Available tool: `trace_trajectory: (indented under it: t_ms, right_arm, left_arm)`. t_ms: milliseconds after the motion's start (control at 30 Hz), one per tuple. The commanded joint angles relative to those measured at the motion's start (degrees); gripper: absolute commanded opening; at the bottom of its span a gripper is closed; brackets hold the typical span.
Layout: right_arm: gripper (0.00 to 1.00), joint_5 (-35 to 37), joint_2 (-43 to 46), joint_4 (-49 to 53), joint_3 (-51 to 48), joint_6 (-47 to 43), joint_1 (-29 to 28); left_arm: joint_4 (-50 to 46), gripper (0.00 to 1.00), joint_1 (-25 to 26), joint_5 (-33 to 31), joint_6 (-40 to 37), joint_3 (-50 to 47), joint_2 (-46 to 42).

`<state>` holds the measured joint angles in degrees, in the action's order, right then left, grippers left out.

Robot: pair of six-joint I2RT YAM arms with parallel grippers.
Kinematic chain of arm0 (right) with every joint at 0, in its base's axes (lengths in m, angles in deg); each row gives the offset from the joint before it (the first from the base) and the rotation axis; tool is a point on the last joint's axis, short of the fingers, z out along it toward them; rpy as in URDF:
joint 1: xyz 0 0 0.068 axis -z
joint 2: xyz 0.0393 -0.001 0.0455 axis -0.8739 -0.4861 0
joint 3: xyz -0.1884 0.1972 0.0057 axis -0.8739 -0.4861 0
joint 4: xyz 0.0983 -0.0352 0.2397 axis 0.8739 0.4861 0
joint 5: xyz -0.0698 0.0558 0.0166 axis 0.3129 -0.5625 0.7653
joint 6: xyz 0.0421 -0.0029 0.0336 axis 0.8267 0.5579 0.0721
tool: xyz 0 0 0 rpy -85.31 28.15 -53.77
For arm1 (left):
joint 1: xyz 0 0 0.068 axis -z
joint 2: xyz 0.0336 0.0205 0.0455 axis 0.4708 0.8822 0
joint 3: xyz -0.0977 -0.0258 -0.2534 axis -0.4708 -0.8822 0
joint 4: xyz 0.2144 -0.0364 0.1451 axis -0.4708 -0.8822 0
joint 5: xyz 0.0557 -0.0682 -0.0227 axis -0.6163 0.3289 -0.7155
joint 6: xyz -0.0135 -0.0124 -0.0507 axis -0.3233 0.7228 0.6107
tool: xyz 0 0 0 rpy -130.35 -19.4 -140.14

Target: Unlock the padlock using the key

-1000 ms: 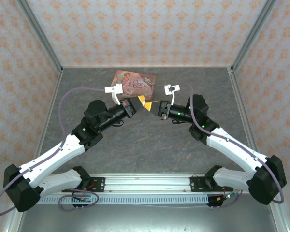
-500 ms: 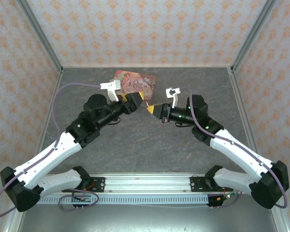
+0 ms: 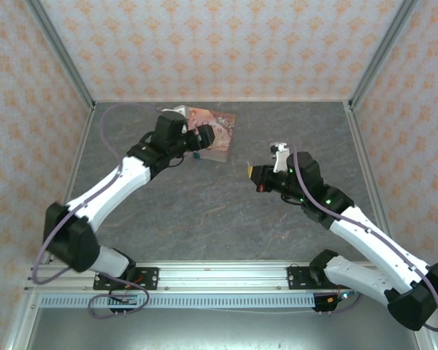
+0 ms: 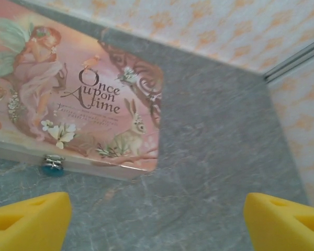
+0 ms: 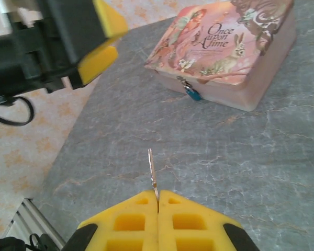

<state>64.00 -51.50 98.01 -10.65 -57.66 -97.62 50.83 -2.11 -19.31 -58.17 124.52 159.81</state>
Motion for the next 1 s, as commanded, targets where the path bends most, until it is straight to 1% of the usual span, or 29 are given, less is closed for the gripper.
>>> trace_trajectory:
  t_ms: [0,67,267,333,433,700,833,967]
  right_arm:
    - [0.00,4.2,1.0,3.1,-0.5,0.3,-0.4]
    - [0.00,4.5,1.1,3.3,-1.1,1.1,-0.4]
    - [0.00,5.8,2.1,3.5,-2.9,2.9,-0.4]
    - [0.00,6.1,2.5,3.8,-3.3,3.1,-0.4]
    - [0.00,6.6,2.9,4.8,-3.4,3.2,-0.4]
    - [0.00,7.7,3.5,6.0,-3.5,3.0,-0.4]
    - [0.00,8.3,3.5,6.7,-3.2,2.6,-0.4]
    - [0.00,10.2,3.8,9.0,-2.3,2.4,-0.4]
  left_arm:
    - [-2.7,0.86,0.0,1.7,-5.2,7.6,6.3]
    - [-3.6,0.86,0.0,3.2,-6.2,12.1,11.6]
    - [-5.7,0.80,0.0,6.4,-7.6,23.6,25.4]
    - [-6.5,0.78,0.0,7.9,-7.7,26.8,28.8]
    - [-8.2,0.78,0.0,8.6,-7.6,30.2,32.5]
    - [-10.6,0.77,0.0,9.7,-8.2,32.2,36.6]
    - [-10.6,0.77,0.1,10.2,-7.9,30.7,36.4]
    - [-9.2,0.77,0.5,10.4,-7.5,27.0,35.0]
